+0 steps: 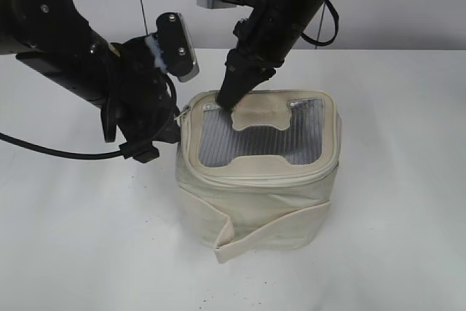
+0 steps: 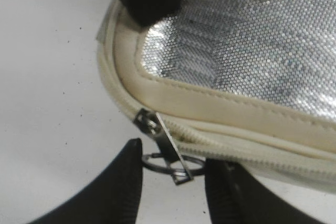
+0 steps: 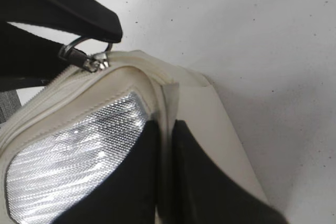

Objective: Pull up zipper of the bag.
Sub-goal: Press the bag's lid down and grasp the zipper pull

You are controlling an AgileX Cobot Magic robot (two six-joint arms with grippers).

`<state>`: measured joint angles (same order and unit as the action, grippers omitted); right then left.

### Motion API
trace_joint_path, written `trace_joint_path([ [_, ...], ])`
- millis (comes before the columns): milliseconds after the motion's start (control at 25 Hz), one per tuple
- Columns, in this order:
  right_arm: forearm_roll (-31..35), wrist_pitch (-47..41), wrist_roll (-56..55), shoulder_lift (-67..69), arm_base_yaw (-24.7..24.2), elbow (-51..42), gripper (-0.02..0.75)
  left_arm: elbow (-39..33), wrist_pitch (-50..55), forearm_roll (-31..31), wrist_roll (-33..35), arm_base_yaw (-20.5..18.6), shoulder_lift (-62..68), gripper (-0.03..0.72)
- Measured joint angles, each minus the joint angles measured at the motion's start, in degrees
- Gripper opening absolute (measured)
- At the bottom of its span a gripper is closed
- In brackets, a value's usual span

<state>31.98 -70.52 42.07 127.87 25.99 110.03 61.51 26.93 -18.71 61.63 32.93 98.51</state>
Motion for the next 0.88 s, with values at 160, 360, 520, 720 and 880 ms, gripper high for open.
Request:
trace_joint_path([
  [160, -0.21, 0.0, -0.2, 0.0, 0.0, 0.0, 0.045, 0.02, 1.66, 1.48, -0.77, 0.0, -1.03, 0.285],
  [360, -0.84, 0.0, -1.3, 0.0, 0.0, 0.0, 0.045, 0.13, 4.49, 3.49, -2.48, 0.06, -3.51, 0.285],
  [520, -0.84, 0.0, -2.05, 0.0, 0.06, 0.04, 0.043, 0.51, 8.35, 4.22, -4.33, 0.06, -3.58, 0.283],
  [720, -0.78, -0.01, -2.45, 0.0, 0.28, 0.13, 0.042, 0.66, 11.31, 4.3, -6.31, 0.06, -3.7, 0.283],
  [880, -0.83, -0.01, -3.66, 0.0, 0.28, 0.17, 0.042, 0.66, 15.67, 4.24, -6.69, 0.06, -4.6, 0.282],
])
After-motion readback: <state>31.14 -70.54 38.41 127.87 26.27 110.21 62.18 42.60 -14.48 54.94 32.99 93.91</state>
